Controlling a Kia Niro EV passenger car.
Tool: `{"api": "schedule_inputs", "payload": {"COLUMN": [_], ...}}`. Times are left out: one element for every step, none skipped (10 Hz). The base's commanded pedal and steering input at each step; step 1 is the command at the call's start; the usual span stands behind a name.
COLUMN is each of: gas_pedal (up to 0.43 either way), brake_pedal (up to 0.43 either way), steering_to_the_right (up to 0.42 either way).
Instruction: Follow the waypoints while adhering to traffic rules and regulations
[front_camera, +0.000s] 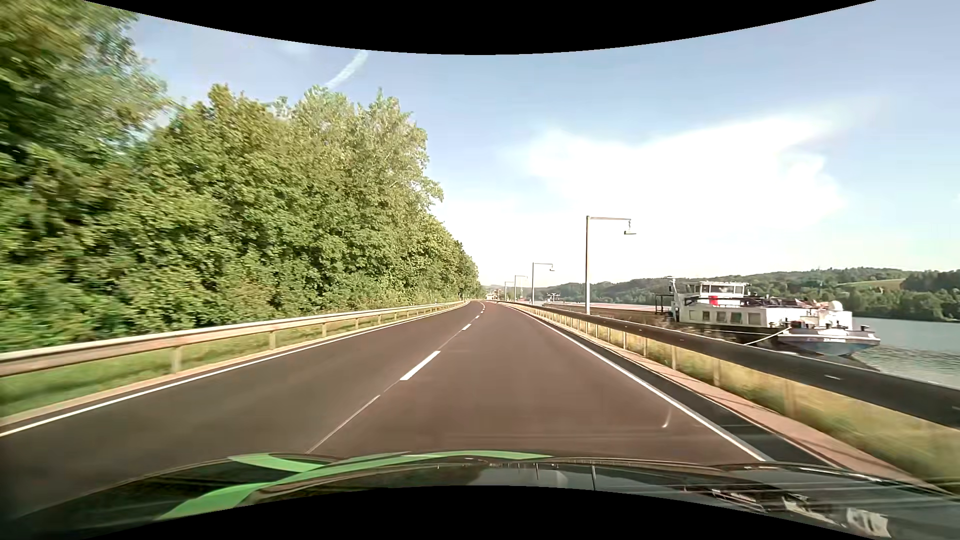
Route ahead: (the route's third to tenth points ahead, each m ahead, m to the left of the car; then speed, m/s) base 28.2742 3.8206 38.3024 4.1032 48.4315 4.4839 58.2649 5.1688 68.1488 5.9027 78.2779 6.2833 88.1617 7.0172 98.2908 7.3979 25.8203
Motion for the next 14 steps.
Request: {"api": "schedule_inputs", "payload": {"gas_pedal": [0.28, 0.28, 0.28, 0.28, 0.28, 0.28, 0.268, 0.268, 0.268, 0.268, 0.268, 0.268, 0.268, 0.268], "brake_pedal": [0.0, 0.0, 0.0, 0.0, 0.0, 0.0, 0.0, 0.0, 0.0, 0.0, 0.0, 0.0, 0.0, 0.0], "steering_to_the_right": [-0.005, -0.005, -0.005, -0.005, -0.005, -0.005, -0.005, -0.005, -0.005, -0.005, -0.005, -0.005, -0.005, -0.005]}}
